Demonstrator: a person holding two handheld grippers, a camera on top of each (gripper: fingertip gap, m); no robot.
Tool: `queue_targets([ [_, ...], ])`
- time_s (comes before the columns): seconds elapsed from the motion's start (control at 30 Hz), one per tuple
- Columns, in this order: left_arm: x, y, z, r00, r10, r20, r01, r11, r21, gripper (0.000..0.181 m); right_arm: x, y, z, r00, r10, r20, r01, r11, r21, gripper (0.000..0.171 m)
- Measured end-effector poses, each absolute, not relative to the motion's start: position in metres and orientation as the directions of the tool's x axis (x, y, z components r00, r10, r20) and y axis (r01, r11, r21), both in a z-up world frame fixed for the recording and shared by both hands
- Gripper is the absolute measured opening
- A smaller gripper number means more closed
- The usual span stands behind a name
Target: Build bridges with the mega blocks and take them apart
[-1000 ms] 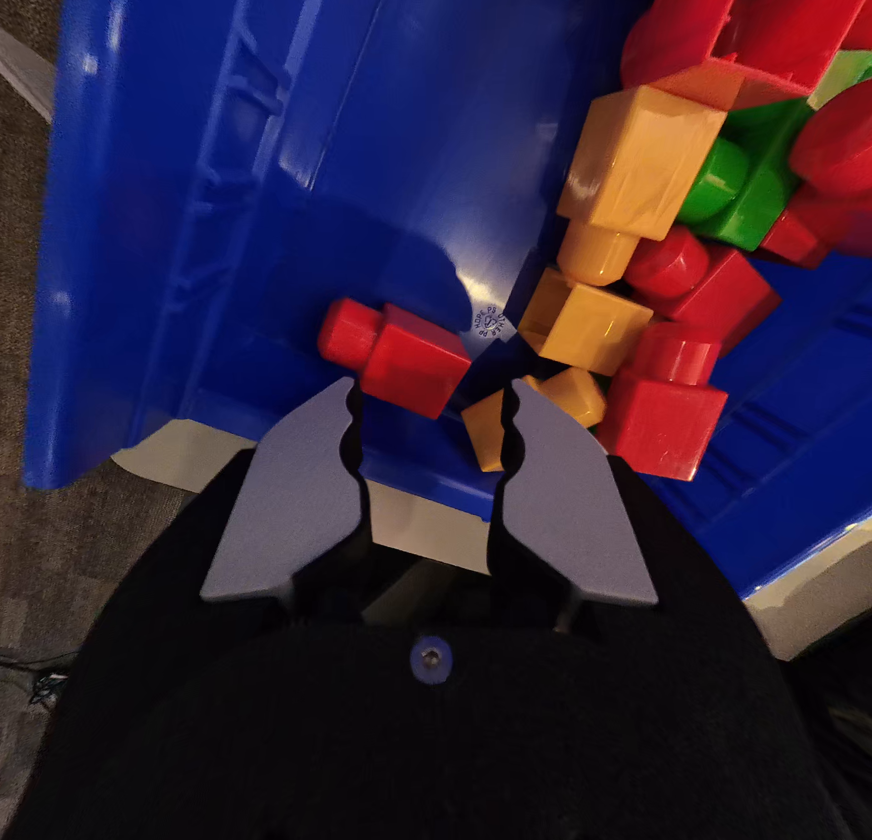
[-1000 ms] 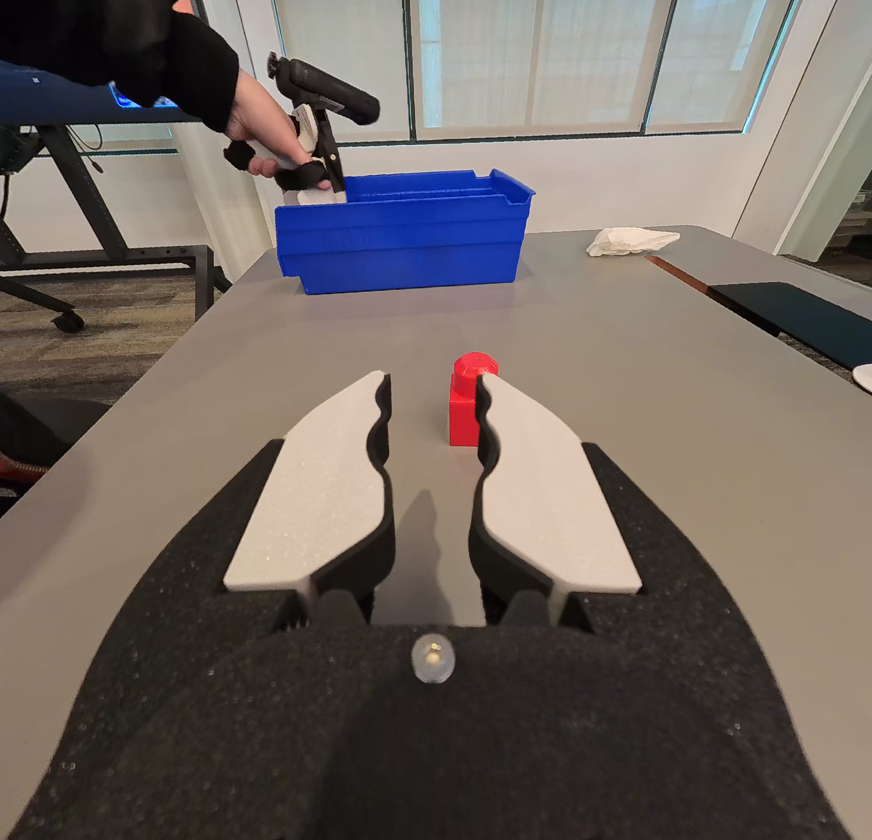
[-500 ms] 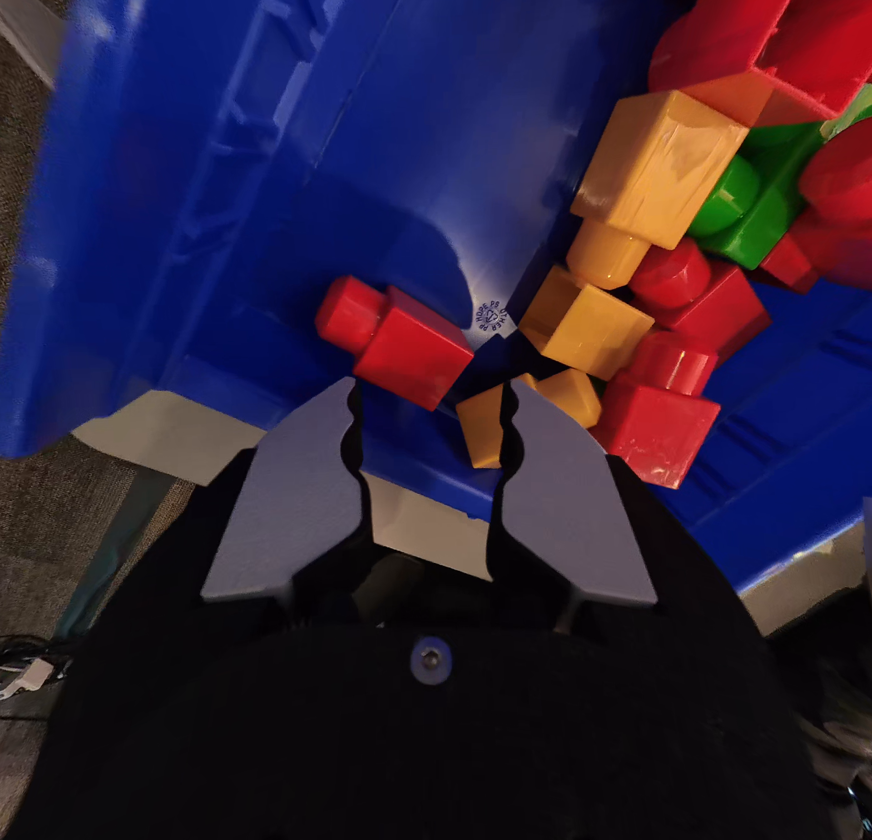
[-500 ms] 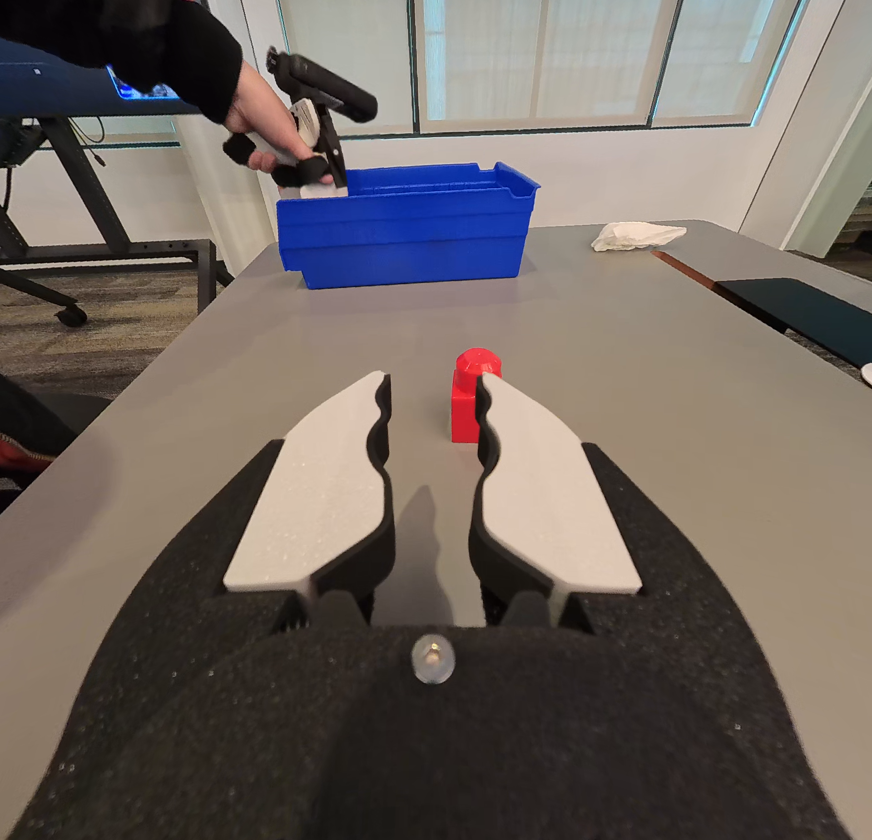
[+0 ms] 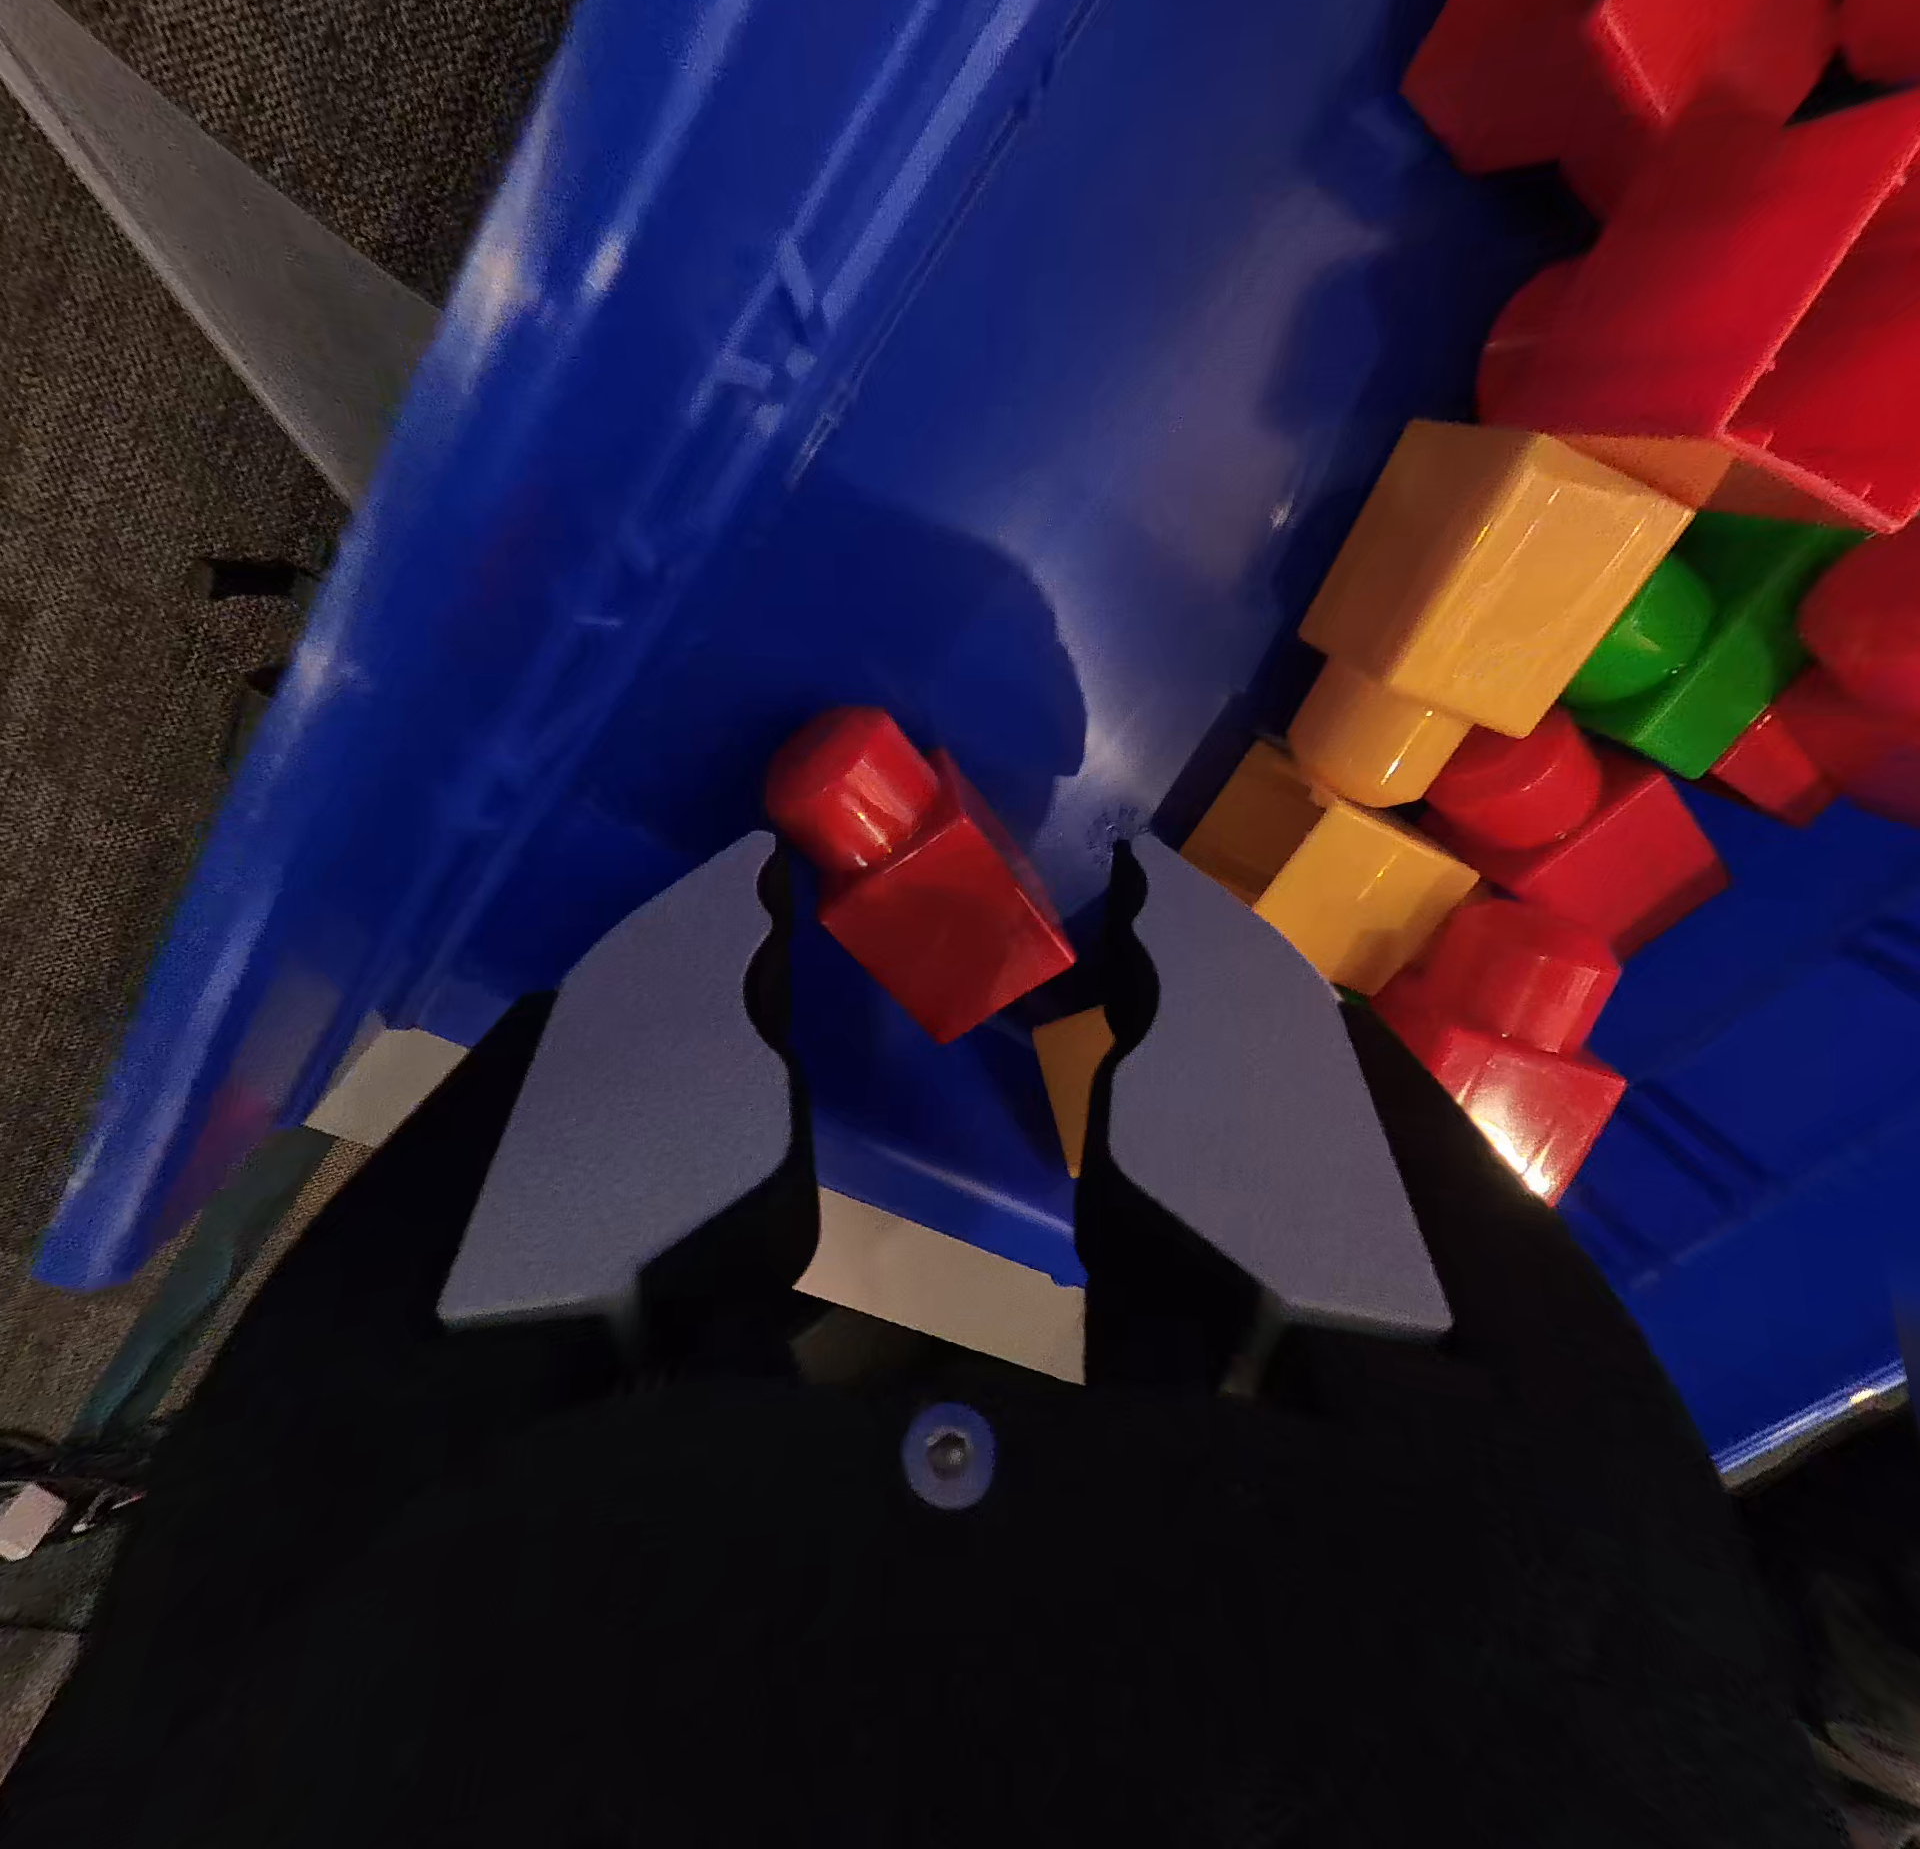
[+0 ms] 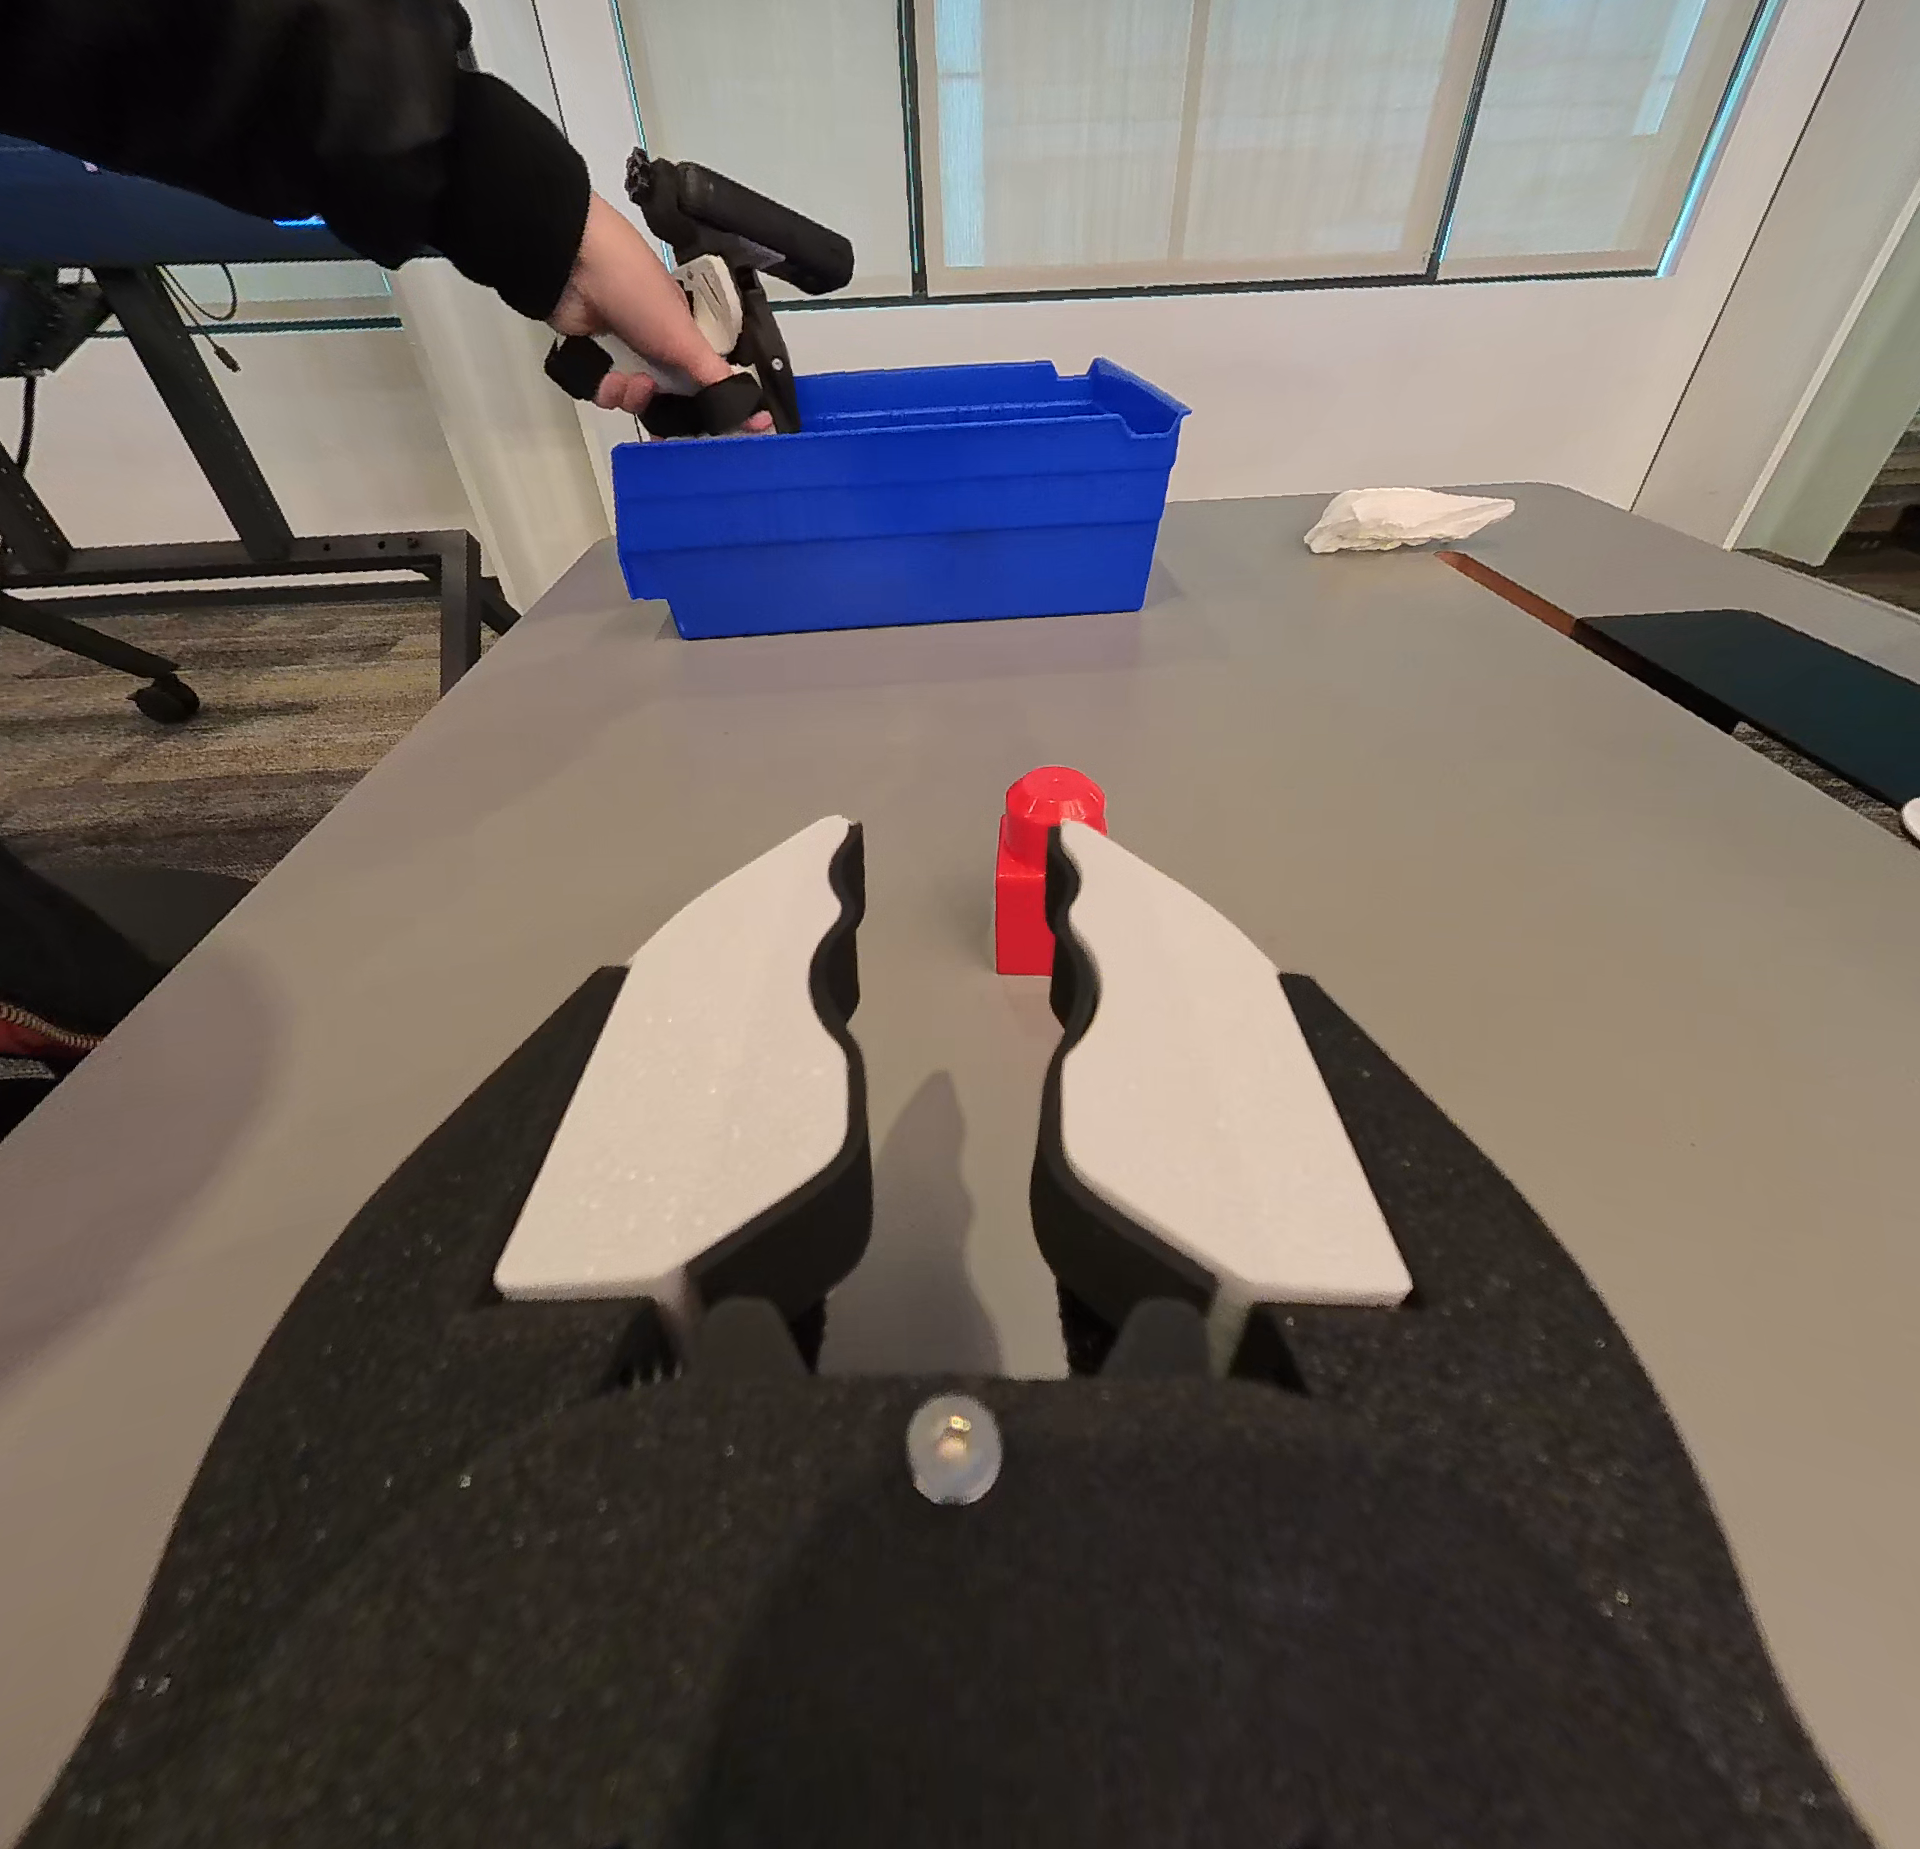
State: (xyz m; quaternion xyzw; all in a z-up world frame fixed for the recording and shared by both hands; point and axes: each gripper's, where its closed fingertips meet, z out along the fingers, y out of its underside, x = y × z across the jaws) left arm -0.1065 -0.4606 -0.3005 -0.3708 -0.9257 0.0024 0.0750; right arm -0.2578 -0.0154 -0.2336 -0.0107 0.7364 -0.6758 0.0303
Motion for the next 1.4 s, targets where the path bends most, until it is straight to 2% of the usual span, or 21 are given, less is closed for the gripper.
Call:
queue_targets([
  [0.17, -0.104, -0.456, -0.302, -0.699, 0.705, 0.115, 0.707, 0.707, -0.036, 0.056, -0.258, -0.016, -0.235, -0.998, -0.058, -0.031, 0.025, 0.094, -0.995, 0.032],
  [0.27, -0.103, -0.459, -0.303, -0.693, 0.716, 0.089, 0.715, 0.697, -0.044, 0.039, -0.257, -0.016, -0.236, -0.998, -0.061, -0.031, 0.025, 0.097, -0.995, 0.032],
  [0.53, -0.106, -0.456, -0.299, -0.638, 0.763, 0.103, 0.761, 0.645, -0.066, 0.038, -0.257, -0.016, -0.235, -0.998, -0.062, -0.033, 0.027, 0.093, -0.995, 0.031],
  [0.7, -0.136, -0.459, -0.266, -0.566, 0.792, 0.229, 0.753, 0.610, -0.248, 0.038, -0.257, -0.016, -0.236, -0.998, -0.060, -0.025, 0.019, 0.100, -0.995, 0.031],
  [0.83, -0.176, -0.442, -0.203, -0.360, 0.841, 0.404, 0.692, 0.531, -0.488, 0.038, -0.257, -0.017, -0.237, -0.999, -0.052, -0.011, 0.005, 0.108, -0.994, 0.031],
  [0.9, -0.194, -0.421, -0.159, -0.185, 0.859, 0.477, 0.626, 0.477, -0.617, 0.038, -0.256, -0.019, -0.237, -0.999, -0.053, -0.002, -0.004, 0.113, -0.994, 0.031],
  [0.97, -0.204, -0.391, -0.117, 0.021, 0.901, 0.433, 0.539, 0.355, -0.764, 0.038, -0.253, -0.021, -0.233, -0.998, -0.057, 0.012, -0.019, 0.112, -0.994, 0.030],
  [1.07, -0.205, -0.325, -0.077, 0.283, 0.922, 0.266, 0.380, 0.148, -0.913, 0.038, -0.243, -0.024, -0.214, -0.998, -0.063, 0.022, -0.026, 0.063, -0.998, 0.030],
  [1.23, -0.198, -0.194, -0.084, 0.593, 0.796, 0.126, 0.215, -0.006, -0.977, 0.038, -0.217, -0.029, -0.133, -0.989, -0.121, -0.084, 0.102, -0.149, -0.984, 0.027],
  [1.3, -0.195, -0.150, -0.094, 0.672, 0.739, 0.055, 0.147, -0.061, -0.987, 0.038, -0.204, -0.031, -0.108, -0.974, -0.183, -0.131, 0.162, -0.163, -0.973, 0.029],
  [1.4, -0.188, -0.101, -0.104, 0.749, 0.662, -0.035, 0.060, -0.120, -0.991, 0.038, -0.195, -0.035, -0.092, -0.974, -0.188, -0.127, 0.149, -0.107, -0.983, 0.037],
])
